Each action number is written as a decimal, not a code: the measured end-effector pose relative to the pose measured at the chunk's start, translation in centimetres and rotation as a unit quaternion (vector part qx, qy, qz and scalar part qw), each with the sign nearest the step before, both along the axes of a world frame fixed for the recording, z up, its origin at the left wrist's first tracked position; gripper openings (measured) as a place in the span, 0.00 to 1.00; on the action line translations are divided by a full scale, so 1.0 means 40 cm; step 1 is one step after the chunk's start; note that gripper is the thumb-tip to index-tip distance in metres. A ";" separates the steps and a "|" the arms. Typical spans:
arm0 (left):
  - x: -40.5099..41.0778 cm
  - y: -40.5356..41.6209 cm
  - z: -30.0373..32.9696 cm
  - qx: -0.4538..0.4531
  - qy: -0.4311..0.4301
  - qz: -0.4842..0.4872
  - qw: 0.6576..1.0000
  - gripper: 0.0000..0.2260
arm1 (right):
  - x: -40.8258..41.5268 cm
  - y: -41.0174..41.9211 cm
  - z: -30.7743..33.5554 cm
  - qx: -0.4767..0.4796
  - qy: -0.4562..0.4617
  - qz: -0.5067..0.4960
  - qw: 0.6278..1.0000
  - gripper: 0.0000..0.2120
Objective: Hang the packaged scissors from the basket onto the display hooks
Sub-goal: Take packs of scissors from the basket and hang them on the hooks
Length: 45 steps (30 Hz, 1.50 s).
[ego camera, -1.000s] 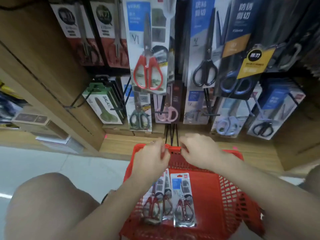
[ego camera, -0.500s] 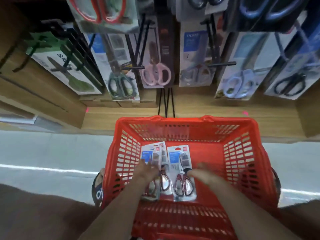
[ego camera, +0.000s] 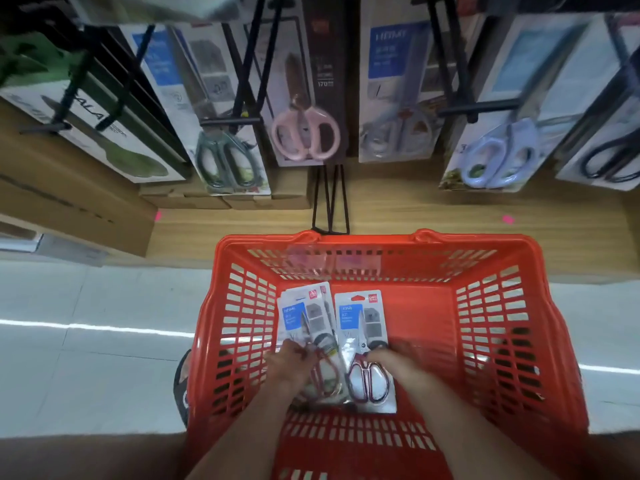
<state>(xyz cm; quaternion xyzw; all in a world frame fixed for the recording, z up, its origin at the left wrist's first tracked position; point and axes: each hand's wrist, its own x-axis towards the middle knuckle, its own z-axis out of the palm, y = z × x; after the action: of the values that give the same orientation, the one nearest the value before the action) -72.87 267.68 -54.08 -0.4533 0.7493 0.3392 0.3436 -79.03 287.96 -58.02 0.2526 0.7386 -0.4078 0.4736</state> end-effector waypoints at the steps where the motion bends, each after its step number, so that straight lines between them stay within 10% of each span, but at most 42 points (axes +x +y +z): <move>1: 0.000 0.001 0.003 0.005 0.000 0.001 1.000 0.19 | 0.003 0.006 0.006 -0.008 -0.011 -0.014 1.000 0.31; 8: 0.003 0.018 0.019 0.000 0.033 0.146 0.989 0.34 | 0.011 -0.006 0.021 -0.040 -0.026 0.050 0.998 0.07; 17: 0.005 0.020 -0.012 0.054 -0.008 0.098 0.994 0.27 | 0.010 -0.003 0.007 -0.059 -0.011 0.007 0.998 0.10; 21: 0.009 0.030 -0.026 0.042 -0.022 0.106 0.993 0.48 | 0.010 -0.010 0.000 -0.087 -0.047 -0.018 0.995 0.10; 27: -0.002 0.026 -0.047 0.063 -0.006 0.121 0.991 0.53 | 0.014 -0.013 -0.002 -0.101 -0.069 -0.044 0.991 0.10; 37: 0.002 0.017 -0.015 0.104 0.045 0.201 0.973 0.45 | 0.005 -0.013 0.000 -0.107 -0.081 -0.069 0.988 0.10; 45: -0.002 0.005 0.021 0.162 0.043 0.152 0.974 0.16 | 0.001 -0.005 0.036 -0.087 -0.069 -0.029 0.993 0.10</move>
<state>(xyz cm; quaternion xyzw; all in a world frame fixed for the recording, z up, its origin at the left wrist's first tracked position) -72.93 267.89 -53.23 -0.4852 0.6207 0.5237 0.3241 -79.00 287.75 -56.59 0.2594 0.6584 -0.4660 0.5311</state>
